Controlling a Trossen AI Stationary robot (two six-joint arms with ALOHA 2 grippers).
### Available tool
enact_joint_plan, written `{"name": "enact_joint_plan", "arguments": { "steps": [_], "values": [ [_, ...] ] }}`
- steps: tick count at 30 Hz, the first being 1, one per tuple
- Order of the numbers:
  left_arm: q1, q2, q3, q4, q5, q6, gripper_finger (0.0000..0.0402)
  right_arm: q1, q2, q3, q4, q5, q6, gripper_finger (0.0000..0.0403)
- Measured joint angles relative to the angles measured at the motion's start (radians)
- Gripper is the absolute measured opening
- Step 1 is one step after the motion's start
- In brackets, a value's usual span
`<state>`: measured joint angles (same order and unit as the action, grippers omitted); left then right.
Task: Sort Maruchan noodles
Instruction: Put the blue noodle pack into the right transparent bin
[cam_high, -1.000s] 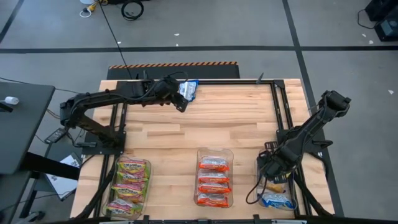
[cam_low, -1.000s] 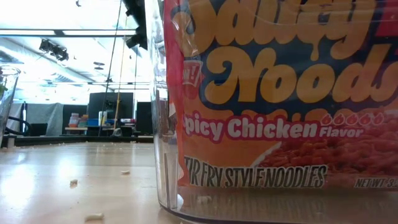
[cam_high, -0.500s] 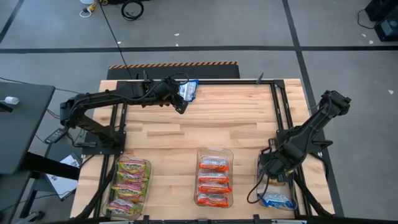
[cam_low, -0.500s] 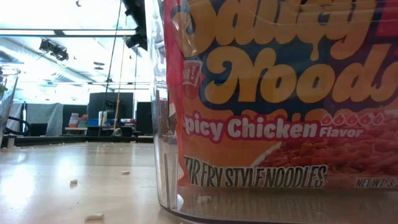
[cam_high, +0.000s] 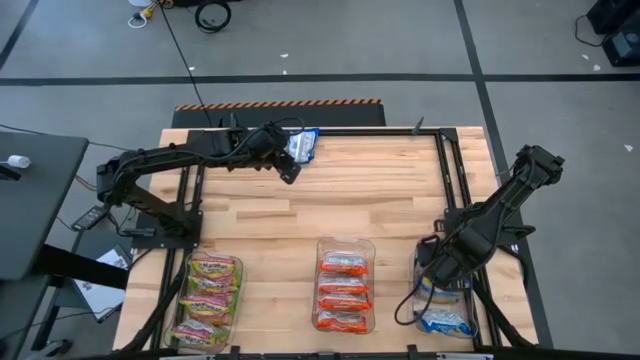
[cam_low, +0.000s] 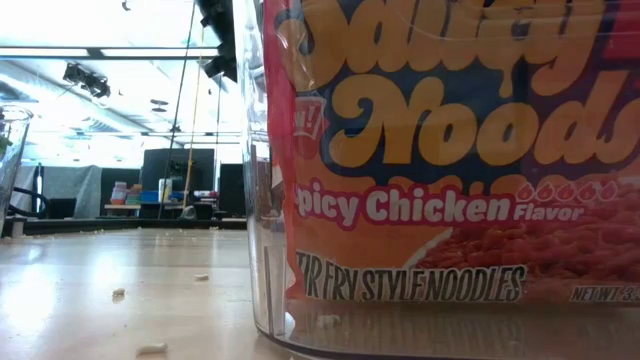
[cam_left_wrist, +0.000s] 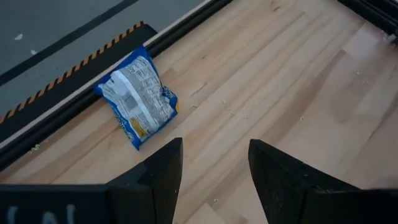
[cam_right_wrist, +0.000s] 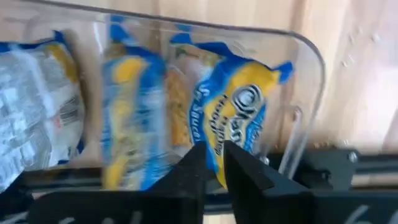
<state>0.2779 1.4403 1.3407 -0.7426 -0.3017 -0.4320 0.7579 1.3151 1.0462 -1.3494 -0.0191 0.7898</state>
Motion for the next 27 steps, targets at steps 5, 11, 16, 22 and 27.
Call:
{"name": "enact_joint_plan", "arguments": {
  "steps": [5,11,16,22,27],
  "values": [
    [0.001,0.000,0.000,-0.036,0.000,0.002,0.0187,-0.004,0.000,0.038,-0.017,-0.049,0.094,0.0095],
    [-0.003,0.000,0.000,-0.103,0.001,-0.001,0.0187,-0.001,0.004,0.063,0.190,-0.220,0.612,0.0112],
    [-0.020,0.000,0.000,-0.106,0.004,-0.021,0.0187,0.006,0.046,-0.010,0.394,-0.224,1.085,0.0114],
    [-0.037,0.000,0.000,-0.116,0.007,-0.009,0.0187,0.058,0.101,-0.115,0.557,-0.237,1.298,0.0135],
    [-0.040,0.000,0.000,-0.151,0.005,-0.002,0.0187,0.147,0.105,-0.187,0.589,-0.219,1.435,0.0152]
  ]
}}
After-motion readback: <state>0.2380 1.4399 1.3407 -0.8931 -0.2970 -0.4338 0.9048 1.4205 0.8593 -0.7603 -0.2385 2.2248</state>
